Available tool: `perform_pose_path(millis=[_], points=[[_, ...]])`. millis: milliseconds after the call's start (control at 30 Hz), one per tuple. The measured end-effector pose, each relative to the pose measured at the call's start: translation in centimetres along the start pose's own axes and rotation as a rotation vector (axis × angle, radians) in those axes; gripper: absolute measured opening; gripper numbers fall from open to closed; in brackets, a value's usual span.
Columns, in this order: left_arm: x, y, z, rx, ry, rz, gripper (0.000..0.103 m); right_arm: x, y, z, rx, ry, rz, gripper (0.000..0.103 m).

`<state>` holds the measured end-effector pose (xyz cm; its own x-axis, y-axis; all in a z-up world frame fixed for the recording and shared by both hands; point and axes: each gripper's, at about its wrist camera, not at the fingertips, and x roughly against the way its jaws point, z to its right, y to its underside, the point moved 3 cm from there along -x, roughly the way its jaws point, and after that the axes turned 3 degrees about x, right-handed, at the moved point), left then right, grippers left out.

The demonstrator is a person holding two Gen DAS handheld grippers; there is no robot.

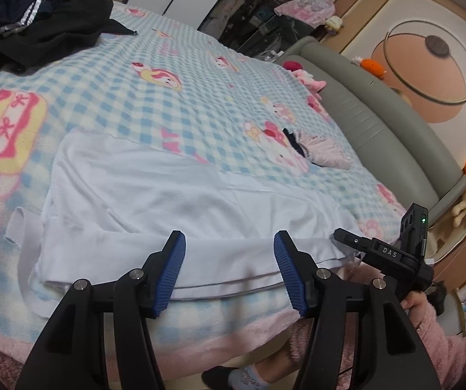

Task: Fold clothes
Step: 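Grasp the white shirt's side edge with the right tool and lift it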

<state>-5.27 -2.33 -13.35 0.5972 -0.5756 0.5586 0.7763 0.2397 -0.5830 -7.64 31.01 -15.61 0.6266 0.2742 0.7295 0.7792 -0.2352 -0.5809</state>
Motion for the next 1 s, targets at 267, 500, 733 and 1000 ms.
perform_pose_path(millis=[267,500,733,1000], points=[[-0.8,0.7,0.6,-0.033,-0.018,-0.029,0.059,1.6,-0.6,-1.9,0.059,0.003,0.093,0.055],[-1.5,0.8,0.7,-0.041,-0.014,-0.045,0.064,-3.0,0.1,1.5,-0.111,-0.055,-0.070,0.070],[-1.0,0.6,0.9,0.018,0.043,-0.044,0.065,-0.6,-1.0,-2.0,0.048,-0.072,0.041,0.024],[-5.1,-2.4,8.0,-0.038,0.077,-0.109,0.065,1.1,-1.4,-4.6,0.166,-0.115,0.123,0.023]])
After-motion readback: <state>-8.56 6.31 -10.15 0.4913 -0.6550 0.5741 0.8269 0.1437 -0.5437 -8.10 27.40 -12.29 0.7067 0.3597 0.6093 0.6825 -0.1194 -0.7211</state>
